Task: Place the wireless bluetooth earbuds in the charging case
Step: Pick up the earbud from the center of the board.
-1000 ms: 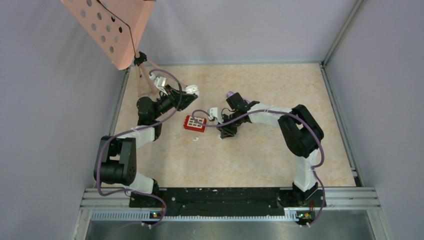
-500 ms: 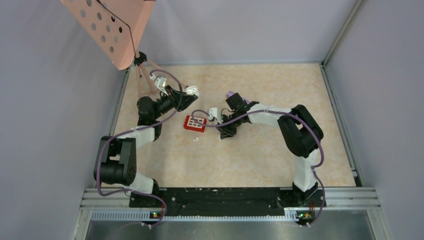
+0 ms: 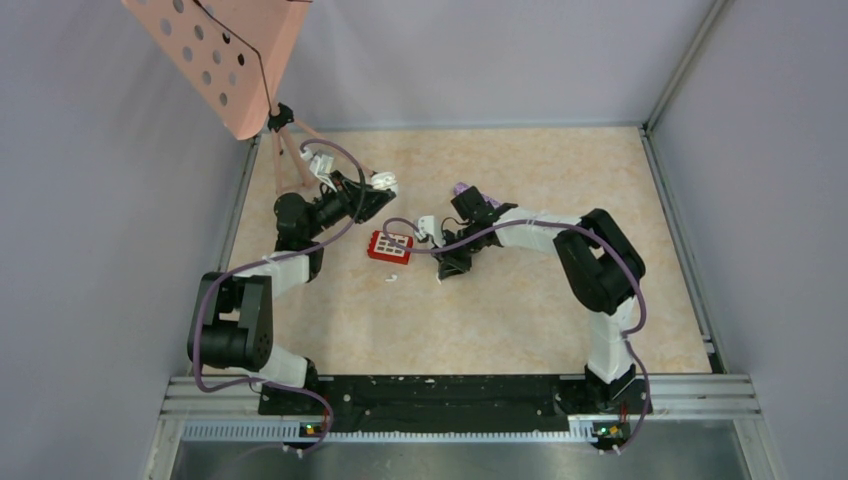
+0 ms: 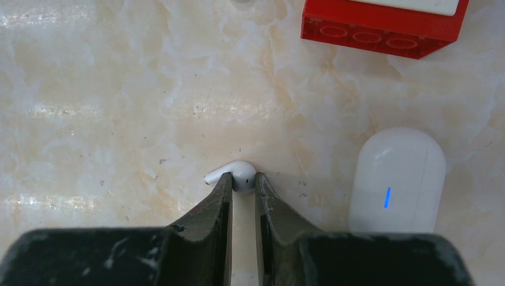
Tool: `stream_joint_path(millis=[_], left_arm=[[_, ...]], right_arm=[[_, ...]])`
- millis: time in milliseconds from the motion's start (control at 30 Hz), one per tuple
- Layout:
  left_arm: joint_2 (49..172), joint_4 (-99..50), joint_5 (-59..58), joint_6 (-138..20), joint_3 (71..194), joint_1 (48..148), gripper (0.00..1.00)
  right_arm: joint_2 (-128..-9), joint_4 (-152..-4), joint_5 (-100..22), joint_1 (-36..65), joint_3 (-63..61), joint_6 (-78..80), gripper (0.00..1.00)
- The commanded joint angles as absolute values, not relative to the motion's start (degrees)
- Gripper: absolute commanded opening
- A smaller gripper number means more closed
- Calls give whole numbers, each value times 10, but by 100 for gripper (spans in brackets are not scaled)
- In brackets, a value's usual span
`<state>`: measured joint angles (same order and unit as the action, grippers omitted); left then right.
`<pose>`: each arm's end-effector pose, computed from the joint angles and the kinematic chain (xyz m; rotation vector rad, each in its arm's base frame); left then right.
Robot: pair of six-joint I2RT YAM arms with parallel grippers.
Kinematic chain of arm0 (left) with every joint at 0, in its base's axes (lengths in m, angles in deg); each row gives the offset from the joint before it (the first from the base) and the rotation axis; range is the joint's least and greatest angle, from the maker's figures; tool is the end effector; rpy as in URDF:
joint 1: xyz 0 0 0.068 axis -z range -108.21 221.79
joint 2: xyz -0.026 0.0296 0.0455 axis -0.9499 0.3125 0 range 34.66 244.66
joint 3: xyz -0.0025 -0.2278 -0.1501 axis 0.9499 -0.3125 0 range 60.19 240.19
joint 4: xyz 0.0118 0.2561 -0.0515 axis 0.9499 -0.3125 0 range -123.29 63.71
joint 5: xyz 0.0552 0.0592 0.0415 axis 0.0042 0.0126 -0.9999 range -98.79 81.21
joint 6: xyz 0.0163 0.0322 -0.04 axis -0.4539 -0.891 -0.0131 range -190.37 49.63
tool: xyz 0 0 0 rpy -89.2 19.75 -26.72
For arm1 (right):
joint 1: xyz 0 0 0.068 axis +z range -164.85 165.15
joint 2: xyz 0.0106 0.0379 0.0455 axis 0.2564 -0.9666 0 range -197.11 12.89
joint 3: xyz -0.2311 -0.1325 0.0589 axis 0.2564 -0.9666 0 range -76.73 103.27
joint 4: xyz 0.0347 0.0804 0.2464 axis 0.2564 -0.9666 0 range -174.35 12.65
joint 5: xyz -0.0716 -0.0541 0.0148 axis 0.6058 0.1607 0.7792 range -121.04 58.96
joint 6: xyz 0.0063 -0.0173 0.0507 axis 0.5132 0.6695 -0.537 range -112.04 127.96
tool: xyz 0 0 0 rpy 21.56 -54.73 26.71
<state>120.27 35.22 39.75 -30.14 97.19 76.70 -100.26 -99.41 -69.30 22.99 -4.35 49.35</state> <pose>0.2986 -0.0524 0.2544 0.3157 1.5057 -1.2024 0.2985 0.2598 0.1510 -1.7727 1.8095 0.8563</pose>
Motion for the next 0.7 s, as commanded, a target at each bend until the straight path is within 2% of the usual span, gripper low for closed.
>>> stream_joint_path(millis=[0, 167, 333, 500, 667], left_arm=[[1185, 360, 393, -318, 971, 764, 0], [1210, 356, 397, -321, 982, 764, 0], [1261, 402, 413, -295, 999, 771, 0], [1282, 396, 413, -305, 1011, 800, 0], [1285, 362, 419, -318, 1024, 839, 0]], right_arm=[[-987, -984, -697, 239, -63, 493, 6], [-888, -971, -636, 238, -108, 494, 0], [-766, -929, -555, 238, -144, 474, 0], [-726, -943, -503, 237, -78, 399, 0], [-735, -935, -448, 240, -14, 352, 0]])
